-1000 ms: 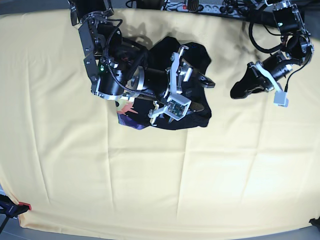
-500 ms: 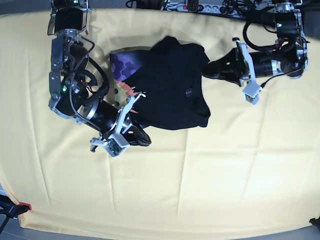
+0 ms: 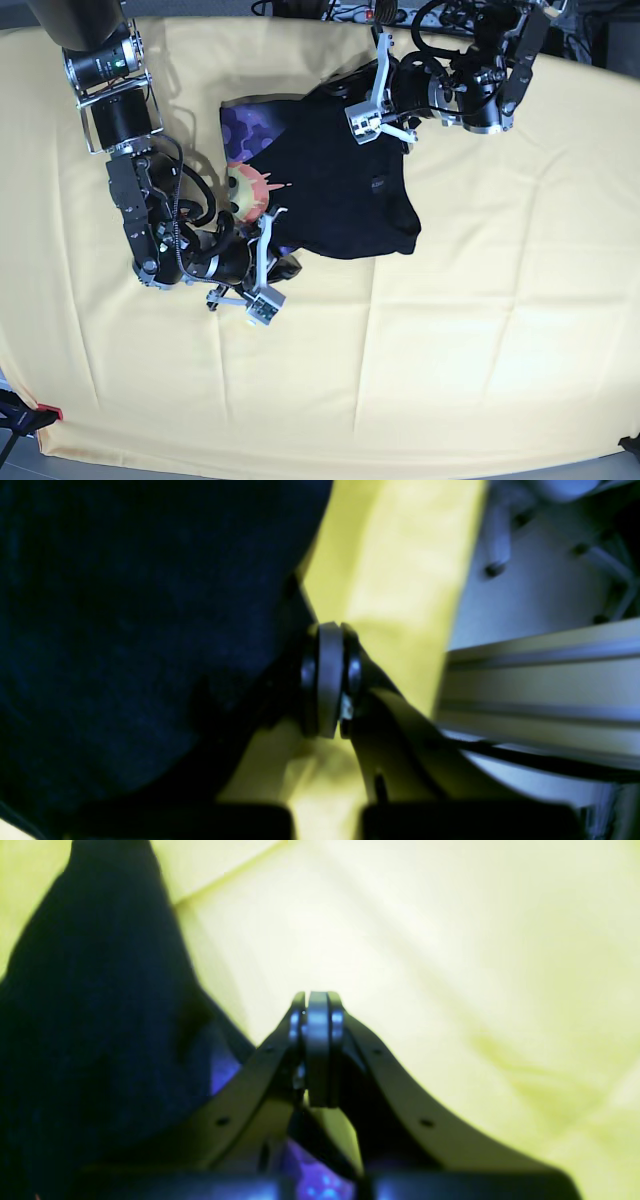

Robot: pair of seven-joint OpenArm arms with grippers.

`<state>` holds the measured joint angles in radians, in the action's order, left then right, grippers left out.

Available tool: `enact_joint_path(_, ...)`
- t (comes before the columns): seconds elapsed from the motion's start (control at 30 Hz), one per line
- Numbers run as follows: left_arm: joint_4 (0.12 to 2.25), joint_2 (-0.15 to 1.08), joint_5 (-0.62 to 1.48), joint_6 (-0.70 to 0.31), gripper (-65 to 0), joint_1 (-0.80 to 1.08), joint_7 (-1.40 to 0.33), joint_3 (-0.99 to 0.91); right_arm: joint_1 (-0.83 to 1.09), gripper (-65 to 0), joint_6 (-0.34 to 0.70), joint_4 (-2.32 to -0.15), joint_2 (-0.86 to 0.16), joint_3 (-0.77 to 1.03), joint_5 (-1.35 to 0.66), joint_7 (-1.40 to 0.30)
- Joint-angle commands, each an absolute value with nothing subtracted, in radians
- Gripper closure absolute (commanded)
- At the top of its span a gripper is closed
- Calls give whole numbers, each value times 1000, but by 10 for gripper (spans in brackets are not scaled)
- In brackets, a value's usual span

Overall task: Fold the T-shirt properly
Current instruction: 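Fold the bundle over with both grippers and press it flat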

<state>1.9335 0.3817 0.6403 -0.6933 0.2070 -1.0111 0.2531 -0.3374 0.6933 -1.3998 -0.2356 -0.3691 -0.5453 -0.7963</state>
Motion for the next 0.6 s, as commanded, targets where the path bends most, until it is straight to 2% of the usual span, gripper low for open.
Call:
enact_joint_path(0.0, 1938, 385, 631, -693, 0, 189, -974, 260, -360, 0, 698, -1403, -245, -383, -542, -784)
enact_joint_path(0.2, 1839, 393, 572, -676, 0, 101, -964, 274, -340, 0, 698, -1393, -299, -439, -556, -838)
enact_joint_path(0.37, 1705, 419, 571, -676, 0, -4, -926, 274, -340, 0, 698, -1412, -378, -438, -677, -888)
enact_joint_path(0.57, 1522, 418, 482, -677, 0, -128, -724, 275, -303, 0, 698, -1441, -451, -435, -785, -929)
